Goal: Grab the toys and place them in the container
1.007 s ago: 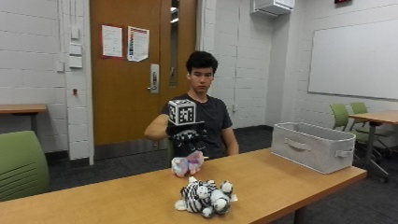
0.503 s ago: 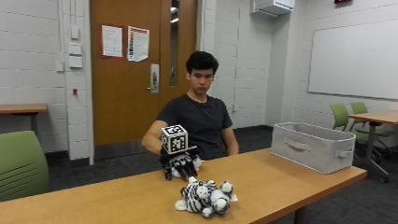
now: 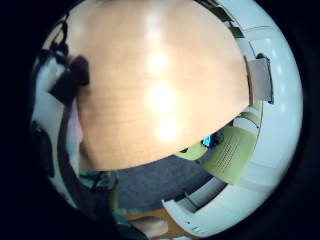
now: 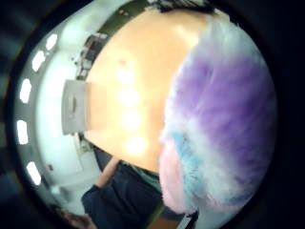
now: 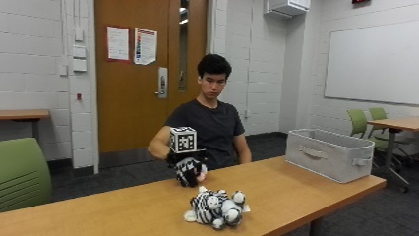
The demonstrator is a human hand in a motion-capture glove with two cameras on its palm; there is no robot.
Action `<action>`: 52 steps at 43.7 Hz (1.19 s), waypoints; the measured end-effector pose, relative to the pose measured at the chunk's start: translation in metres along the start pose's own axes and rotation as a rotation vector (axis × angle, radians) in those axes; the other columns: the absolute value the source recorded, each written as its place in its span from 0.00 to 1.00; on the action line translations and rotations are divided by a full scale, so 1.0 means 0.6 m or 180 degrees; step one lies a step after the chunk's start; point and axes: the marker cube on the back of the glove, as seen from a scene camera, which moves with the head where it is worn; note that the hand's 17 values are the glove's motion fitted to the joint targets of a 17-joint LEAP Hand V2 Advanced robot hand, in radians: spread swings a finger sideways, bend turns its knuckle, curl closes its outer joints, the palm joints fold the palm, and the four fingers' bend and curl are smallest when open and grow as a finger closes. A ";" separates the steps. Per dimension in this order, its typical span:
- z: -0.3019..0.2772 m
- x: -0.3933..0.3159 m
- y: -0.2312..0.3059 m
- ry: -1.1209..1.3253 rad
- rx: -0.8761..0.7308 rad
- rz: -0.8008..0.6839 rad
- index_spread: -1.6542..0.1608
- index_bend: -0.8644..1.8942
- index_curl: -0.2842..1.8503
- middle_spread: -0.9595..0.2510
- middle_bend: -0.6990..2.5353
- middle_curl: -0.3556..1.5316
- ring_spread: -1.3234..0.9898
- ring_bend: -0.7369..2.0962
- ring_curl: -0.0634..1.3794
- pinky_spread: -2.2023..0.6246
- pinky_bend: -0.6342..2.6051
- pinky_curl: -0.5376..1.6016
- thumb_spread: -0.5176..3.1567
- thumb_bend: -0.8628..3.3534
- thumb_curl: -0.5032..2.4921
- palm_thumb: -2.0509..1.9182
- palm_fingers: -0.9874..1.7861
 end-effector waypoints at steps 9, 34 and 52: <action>-0.026 -0.012 -0.036 0.0311 -0.0082 -0.0003 0.71 0.42 0.42 0.47 0.40 0.43 0.34 0.56 0.30 0.67 0.45 0.41 0.44 0.28 0.33 0.68 0.70; -0.449 -0.346 -0.143 -0.0041 0.0747 -0.0296 0.66 0.35 0.47 0.40 0.43 0.50 0.37 0.63 0.37 0.61 0.49 0.43 0.36 0.26 0.40 0.69 0.70; -0.518 -0.750 -0.162 -0.0204 0.0898 -0.1071 0.64 0.35 0.52 0.39 0.44 0.54 0.37 0.65 0.37 0.61 0.50 0.43 0.34 0.25 0.43 0.69 0.69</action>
